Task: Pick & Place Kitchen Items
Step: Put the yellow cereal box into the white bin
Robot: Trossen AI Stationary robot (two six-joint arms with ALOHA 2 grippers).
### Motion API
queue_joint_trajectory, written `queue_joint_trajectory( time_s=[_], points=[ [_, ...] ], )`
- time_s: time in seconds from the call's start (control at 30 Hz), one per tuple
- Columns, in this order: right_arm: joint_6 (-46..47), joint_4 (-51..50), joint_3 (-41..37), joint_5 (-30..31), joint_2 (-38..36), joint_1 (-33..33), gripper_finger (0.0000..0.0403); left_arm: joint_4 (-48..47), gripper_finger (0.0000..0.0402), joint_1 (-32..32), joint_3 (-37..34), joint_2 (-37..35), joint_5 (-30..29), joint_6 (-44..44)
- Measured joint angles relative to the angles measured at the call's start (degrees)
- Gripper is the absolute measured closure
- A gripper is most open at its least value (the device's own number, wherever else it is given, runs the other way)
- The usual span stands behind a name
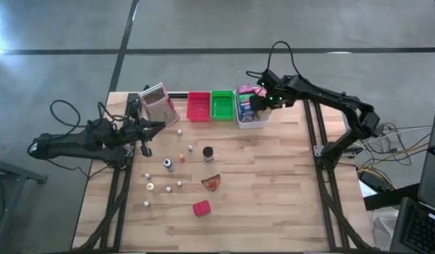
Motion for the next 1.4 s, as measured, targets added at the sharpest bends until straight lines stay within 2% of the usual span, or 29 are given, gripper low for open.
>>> queue_joint_trajectory(
  time_s=[0.27,0.77,1.13,1.4],
  points=[
    [0.6,-0.3,0.0,0.0,2.2,-0.1,0.0226,0.0,0.0362,0.0,0.0,0.0,0.0,0.0],
    [0.2,-0.3,-0.1,0.1,5.2,-0.1,0.0253,0.0,0.0362,0.0,0.0,0.0,0.0,0.0],
    [-1.2,0.0,-0.1,0.1,8.3,0.0,0.0217,0.0,0.0362,0.0,0.0,0.0,0.0,0.0],
    [-1.3,0.4,-0.2,0.2,8.5,0.0,0.0207,0.0,0.0362,0.0,0.0,0.0,0.0,0.0]
  ],
)
